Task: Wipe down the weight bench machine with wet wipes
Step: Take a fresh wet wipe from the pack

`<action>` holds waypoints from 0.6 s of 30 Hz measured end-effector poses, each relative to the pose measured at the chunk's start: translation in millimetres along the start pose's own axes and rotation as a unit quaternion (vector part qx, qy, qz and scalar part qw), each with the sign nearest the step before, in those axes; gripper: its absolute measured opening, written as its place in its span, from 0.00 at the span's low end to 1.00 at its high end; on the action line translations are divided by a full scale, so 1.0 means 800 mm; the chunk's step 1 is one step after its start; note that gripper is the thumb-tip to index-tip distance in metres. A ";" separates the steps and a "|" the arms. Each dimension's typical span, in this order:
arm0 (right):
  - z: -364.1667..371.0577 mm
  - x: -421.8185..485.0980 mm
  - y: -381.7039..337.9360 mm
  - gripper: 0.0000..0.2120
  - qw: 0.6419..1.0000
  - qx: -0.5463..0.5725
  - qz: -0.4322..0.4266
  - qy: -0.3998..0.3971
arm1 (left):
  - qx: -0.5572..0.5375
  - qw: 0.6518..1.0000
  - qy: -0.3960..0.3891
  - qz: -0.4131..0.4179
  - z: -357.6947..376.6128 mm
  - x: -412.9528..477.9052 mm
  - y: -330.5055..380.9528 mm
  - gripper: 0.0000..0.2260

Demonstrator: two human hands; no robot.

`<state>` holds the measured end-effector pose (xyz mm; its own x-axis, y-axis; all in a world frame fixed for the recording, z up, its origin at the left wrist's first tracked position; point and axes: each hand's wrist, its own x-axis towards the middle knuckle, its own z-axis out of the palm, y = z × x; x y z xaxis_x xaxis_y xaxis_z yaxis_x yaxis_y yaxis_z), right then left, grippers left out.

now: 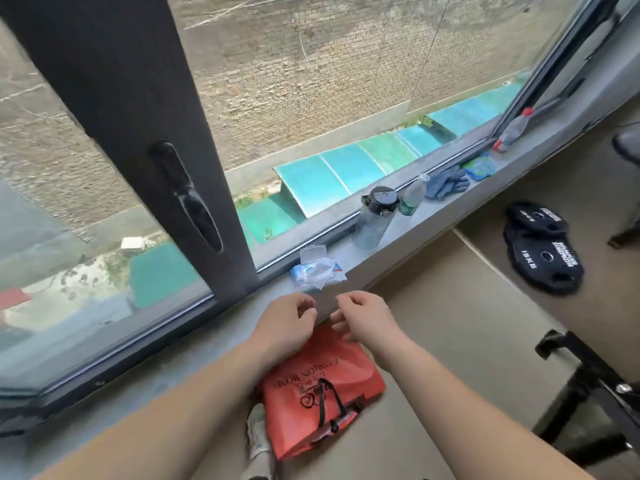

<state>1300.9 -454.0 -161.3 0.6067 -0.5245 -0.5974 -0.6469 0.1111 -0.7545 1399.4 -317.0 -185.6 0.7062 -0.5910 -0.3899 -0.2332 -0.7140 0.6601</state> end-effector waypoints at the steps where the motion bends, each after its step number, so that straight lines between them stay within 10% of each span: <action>1: -0.005 0.020 0.000 0.12 1.000 0.006 0.013 0.002 | 0.014 1.000 -0.011 0.002 0.003 0.029 0.002 0.08; 18: -0.079 0.325 0.067 0.14 0.981 -0.192 -0.037 -0.007 | 0.127 0.990 -0.061 0.019 0.166 0.332 -0.056 0.21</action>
<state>1394.9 -637.3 -339.6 0.6623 -0.5079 -0.5509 -0.7260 -0.2533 -0.6393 1508.5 -492.2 -403.8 0.6116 -0.6491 -0.4523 -0.4290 -0.7525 0.4997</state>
